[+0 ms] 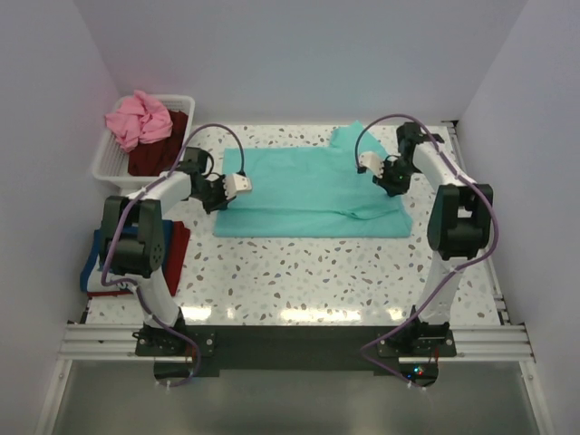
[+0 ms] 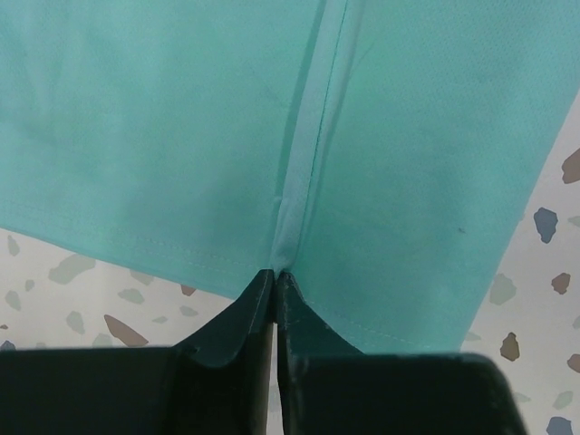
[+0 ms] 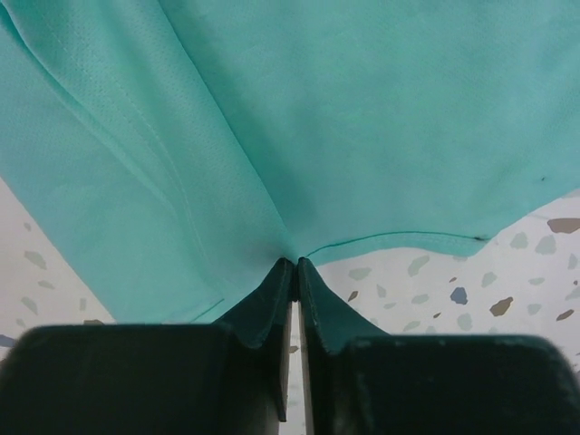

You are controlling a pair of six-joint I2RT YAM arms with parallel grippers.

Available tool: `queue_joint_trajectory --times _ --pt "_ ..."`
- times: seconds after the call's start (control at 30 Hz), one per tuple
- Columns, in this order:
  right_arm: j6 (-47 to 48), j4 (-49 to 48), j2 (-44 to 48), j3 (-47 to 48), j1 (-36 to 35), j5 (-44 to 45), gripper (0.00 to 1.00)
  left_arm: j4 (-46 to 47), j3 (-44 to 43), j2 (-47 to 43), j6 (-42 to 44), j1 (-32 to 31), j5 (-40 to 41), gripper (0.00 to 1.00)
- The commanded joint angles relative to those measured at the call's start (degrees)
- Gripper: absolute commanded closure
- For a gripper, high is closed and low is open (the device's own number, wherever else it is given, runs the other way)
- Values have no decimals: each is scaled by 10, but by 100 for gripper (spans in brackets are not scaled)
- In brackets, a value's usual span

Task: Fold and stack the t-shirts
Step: Fold the tshirt

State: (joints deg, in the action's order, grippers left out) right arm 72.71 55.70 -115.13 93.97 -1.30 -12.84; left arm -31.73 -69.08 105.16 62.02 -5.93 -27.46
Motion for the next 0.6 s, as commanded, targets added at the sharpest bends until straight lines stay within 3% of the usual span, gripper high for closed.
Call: queue_joint_trajectory --times 0.0,0.03,0.3,0.4,0.57 --pt "-26 0 -10 38 0 9 85 10 -21 8 -29 8 11 88" --pt "-35 14 -10 45 2 12 69 6 -24 7 -41 16 10 76" --pt "-199 177 -25 150 96 -78 53 -44 -26 -43 -218 80 -69 38" --pt "-259 186 -8 94 111 -104 53 -39 8 -62 -267 86 -74 31" --pt "-327 99 34 -27 111 -104 53 -11 40 -52 -320 88 -87 30"
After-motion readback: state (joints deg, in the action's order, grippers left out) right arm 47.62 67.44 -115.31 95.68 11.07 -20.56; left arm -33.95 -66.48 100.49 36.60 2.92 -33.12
